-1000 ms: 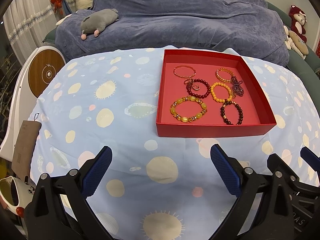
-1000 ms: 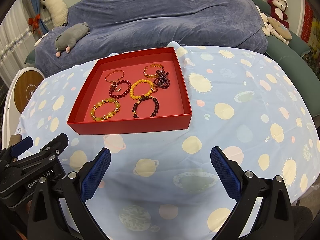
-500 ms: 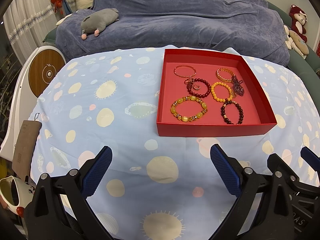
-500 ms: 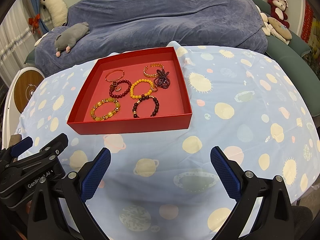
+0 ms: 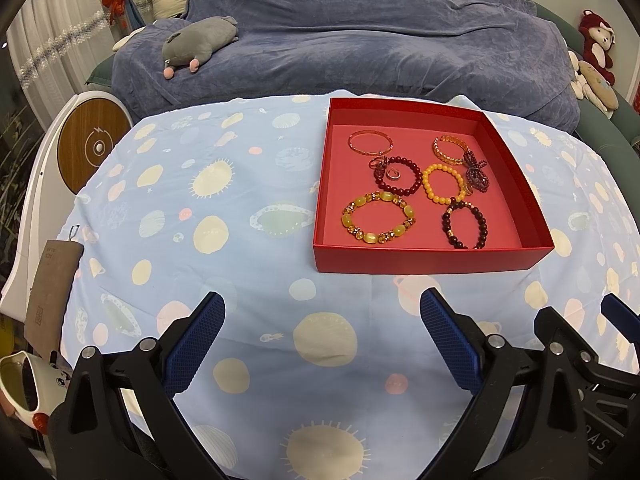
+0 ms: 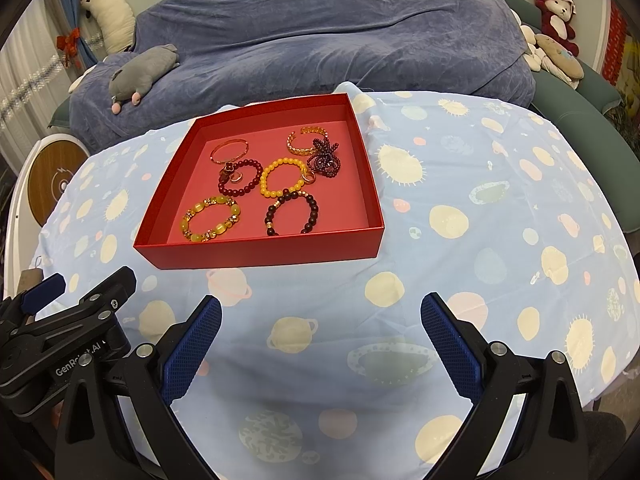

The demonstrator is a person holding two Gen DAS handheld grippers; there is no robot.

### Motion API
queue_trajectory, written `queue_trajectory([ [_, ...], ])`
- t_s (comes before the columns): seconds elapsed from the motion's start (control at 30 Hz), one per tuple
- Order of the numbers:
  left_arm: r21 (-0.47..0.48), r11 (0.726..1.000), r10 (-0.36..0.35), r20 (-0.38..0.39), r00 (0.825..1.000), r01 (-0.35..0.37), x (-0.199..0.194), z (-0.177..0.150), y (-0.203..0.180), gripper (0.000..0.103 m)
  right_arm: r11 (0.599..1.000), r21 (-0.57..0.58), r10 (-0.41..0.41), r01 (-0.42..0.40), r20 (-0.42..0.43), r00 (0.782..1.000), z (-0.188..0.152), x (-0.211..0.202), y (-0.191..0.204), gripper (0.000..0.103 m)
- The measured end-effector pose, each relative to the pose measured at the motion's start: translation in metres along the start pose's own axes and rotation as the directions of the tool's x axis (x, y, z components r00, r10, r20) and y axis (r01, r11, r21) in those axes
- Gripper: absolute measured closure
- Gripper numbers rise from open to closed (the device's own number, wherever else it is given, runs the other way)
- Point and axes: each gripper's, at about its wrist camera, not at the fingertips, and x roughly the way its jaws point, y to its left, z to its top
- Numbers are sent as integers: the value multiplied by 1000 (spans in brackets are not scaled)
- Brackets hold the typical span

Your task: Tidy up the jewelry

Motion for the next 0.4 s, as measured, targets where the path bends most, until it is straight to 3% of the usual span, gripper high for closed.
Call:
queue_trajectory([
  [0.4,-3,1000,-5,-4,1000,5,2,-1,0,10,1000,-1,-2,2,0,1000,-1,2,1,7],
])
